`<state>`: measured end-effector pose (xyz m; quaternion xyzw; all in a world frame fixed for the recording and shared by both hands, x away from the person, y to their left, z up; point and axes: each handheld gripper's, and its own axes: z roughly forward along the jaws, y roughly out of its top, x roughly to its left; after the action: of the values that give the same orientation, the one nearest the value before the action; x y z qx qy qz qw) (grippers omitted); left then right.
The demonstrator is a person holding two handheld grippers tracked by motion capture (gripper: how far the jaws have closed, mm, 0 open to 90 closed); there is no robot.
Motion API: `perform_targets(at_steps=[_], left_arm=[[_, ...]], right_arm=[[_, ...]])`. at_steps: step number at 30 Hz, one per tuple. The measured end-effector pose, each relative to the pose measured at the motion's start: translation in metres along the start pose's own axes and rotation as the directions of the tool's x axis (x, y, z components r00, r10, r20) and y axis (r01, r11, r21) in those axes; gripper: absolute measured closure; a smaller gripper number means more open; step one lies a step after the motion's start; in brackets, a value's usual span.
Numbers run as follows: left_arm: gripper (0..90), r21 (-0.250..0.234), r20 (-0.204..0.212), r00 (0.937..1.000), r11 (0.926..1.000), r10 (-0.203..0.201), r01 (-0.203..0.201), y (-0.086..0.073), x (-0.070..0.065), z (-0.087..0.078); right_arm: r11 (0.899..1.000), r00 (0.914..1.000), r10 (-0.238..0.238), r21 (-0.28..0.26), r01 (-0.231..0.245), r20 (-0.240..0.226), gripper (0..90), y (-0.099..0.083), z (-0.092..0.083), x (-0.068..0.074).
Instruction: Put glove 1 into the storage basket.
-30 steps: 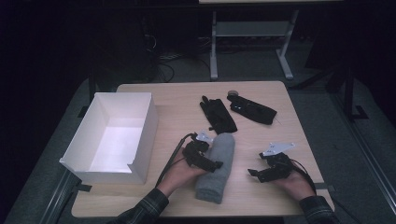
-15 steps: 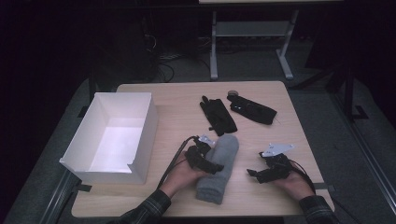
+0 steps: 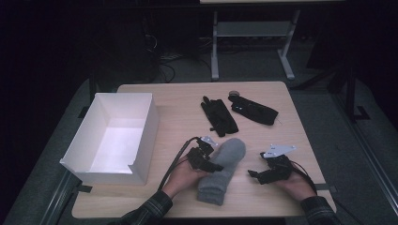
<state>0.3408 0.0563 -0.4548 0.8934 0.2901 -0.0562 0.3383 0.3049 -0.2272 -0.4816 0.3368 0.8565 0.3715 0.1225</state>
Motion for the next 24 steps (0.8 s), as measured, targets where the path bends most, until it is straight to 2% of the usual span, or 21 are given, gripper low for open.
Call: perform_targets(at_steps=[10,15,20,24], left_arm=[[65.9,-0.024,0.004,0.9994,0.9991,0.035,-0.034,0.005,-0.006,-0.018],[65.9,-0.071,0.004,0.9994,0.9969,0.033,-0.033,0.009,-0.006,-0.037],[65.9,-0.108,-0.030,0.9987,0.9932,0.040,-0.043,0.014,-0.009,-0.063],[65.9,-0.135,-0.070,0.9971,0.9900,0.031,-0.040,0.021,-0.009,-0.085]], right_arm=[[1.000,1.0000,0.002,-0.002,-0.002,0.000,11.6,0.000,0.000,0.000],[1.000,1.0000,0.002,-0.004,-0.002,0.001,11.6,0.000,0.000,0.000],[1.000,1.0000,0.004,-0.004,-0.004,0.000,11.6,0.000,0.000,0.000],[1.000,1.0000,0.002,-0.004,-0.002,0.001,11.6,0.000,0.000,0.000]])
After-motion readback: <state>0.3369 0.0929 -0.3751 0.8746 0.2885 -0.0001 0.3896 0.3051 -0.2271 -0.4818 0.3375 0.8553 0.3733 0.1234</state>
